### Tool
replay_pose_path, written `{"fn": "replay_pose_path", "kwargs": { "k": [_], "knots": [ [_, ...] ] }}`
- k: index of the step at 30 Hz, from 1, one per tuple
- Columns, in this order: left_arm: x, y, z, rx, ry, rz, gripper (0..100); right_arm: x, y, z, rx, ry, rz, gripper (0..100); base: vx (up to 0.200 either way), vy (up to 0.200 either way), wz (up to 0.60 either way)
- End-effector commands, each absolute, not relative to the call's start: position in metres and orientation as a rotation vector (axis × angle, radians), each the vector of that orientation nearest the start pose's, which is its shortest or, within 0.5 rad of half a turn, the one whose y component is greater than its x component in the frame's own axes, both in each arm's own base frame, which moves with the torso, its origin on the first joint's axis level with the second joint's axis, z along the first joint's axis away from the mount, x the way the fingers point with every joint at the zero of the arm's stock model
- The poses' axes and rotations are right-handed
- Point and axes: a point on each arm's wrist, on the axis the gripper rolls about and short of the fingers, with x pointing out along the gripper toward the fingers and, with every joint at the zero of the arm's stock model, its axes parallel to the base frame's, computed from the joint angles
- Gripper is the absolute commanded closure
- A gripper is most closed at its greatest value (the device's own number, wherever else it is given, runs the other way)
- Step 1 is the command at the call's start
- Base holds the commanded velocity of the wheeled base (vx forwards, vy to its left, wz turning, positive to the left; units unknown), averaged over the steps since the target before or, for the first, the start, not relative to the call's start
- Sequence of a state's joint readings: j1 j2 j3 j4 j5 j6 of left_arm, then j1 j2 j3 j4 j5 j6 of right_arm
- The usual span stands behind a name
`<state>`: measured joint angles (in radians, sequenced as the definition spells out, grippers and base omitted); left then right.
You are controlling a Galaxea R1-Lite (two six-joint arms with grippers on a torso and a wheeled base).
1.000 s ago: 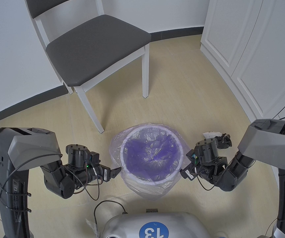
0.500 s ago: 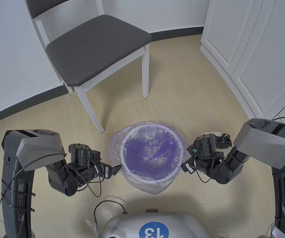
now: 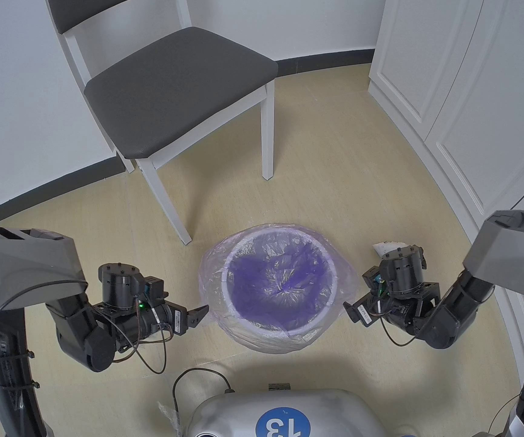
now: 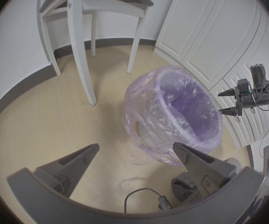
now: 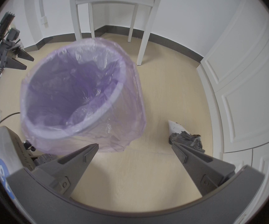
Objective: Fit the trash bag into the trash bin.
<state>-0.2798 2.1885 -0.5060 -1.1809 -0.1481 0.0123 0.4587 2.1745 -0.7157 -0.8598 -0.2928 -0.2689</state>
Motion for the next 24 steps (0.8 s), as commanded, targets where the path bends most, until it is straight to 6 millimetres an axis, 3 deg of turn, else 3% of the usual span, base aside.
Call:
{"fn": "replay_pose_path", "kwargs": {
  "k": [1,5,9,14,21,24],
  "knots": [
    [0.288,-0.081,0.043,0.036,0.416,-0.403,0,0.296,0.137,0.060,-0.433,0.469,0.213,0,0.000,0.000,0.00],
    [0.274,-0.075,0.066,0.009,0.363,-0.378,0,0.286,0.114,0.080,-0.385,0.444,0.151,0,0.000,0.000,0.00],
    [0.274,-0.074,0.080,0.001,0.319,-0.376,0,0.279,0.101,0.092,-0.315,0.417,0.105,0,0.000,0.000,0.00],
    [0.287,-0.080,0.087,0.006,0.300,-0.347,0,0.278,0.100,0.098,-0.224,0.353,0.071,0,0.000,0.000,0.00],
    [0.310,-0.086,0.100,0.009,0.309,-0.325,0,0.289,0.095,0.103,-0.243,0.328,0.040,0,0.000,0.000,0.00],
    [0.316,-0.084,0.095,0.013,0.365,-0.318,0,0.294,0.097,0.094,-0.262,0.374,0.050,0,0.000,0.000,0.00]
  ]
}}
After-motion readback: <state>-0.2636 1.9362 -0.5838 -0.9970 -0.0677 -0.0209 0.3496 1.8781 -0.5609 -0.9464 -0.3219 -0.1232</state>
